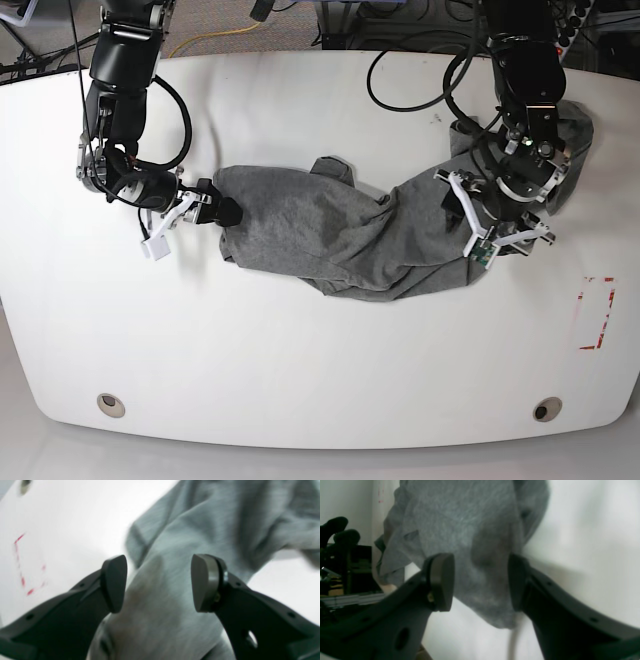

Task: Fold the T-shirt properly
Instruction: 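Drag the shirt toward the right gripper and grasp it with the right gripper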

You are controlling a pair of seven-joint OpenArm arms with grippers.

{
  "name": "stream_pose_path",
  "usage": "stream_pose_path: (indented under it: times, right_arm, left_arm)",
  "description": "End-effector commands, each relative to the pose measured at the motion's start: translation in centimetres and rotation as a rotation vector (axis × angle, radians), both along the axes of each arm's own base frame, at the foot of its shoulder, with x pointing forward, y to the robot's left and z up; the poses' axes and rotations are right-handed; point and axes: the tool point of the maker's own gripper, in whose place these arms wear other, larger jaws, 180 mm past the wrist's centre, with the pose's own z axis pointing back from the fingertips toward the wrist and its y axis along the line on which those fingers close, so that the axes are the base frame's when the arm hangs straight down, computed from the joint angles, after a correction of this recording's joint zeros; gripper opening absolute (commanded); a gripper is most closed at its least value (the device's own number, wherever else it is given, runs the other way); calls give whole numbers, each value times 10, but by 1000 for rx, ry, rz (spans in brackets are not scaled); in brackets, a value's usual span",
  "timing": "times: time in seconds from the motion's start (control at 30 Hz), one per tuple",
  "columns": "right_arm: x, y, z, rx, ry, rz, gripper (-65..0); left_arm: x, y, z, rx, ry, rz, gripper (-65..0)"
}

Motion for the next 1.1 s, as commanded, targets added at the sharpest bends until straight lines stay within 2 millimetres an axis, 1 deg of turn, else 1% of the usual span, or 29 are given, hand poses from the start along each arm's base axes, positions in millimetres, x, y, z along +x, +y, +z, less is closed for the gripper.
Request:
stream_pose_path:
  times: [0.0,0.07,0.1,0.13,0.27,0.33,0.37,0.43,0.6,0.73,0.8,0.93,1.07]
  right_arm:
    - [12,-1,16,19,-55,-20,-333]
    - [9,3,12,27,-45,-20,-335]
    - [9,3,12,27,-45,-20,-335]
    - [9,3,12,29,-44,-20,-335]
    - [8,12,10,53,-31,-28,-335]
    - [8,11,10,55,-18,-40,-336]
    - [9,7,11,49,-19,-46,-333]
    - [9,2,12,40,-22,-49,-333]
    - [16,-15,23,-4,-64,-66,-331]
    - [16,-22,24,-16,-67,-79,-331]
    - [14,-22,21,-16,-59,-80,-331]
    - [1,-19,8,-5,-9,-94,-331]
    - [-8,-10,-3,25,26,-121,-331]
  left_arm:
    - [1,11,10,7,-31,9,-276]
    - [-2,30,12,19,-35,51,-276]
    - [-3,38,14,23,-40,68,-276]
    - [-5,49,16,31,-41,92,-276]
    - [-13,86,22,53,-51,165,-275]
    - [-17,99,25,57,-58,206,-274]
    - [-19,108,27,58,-64,232,-274]
    - [-20,118,32,59,-77,264,-274]
    - [-25,134,36,61,-88,314,-274]
    - [-27,139,40,32,-108,334,-274]
    - [-28,142,44,-2,-130,347,-274]
    - [-33,151,51,-59,-169,379,-274]
    - [-37,158,55,-78,-186,401,-274]
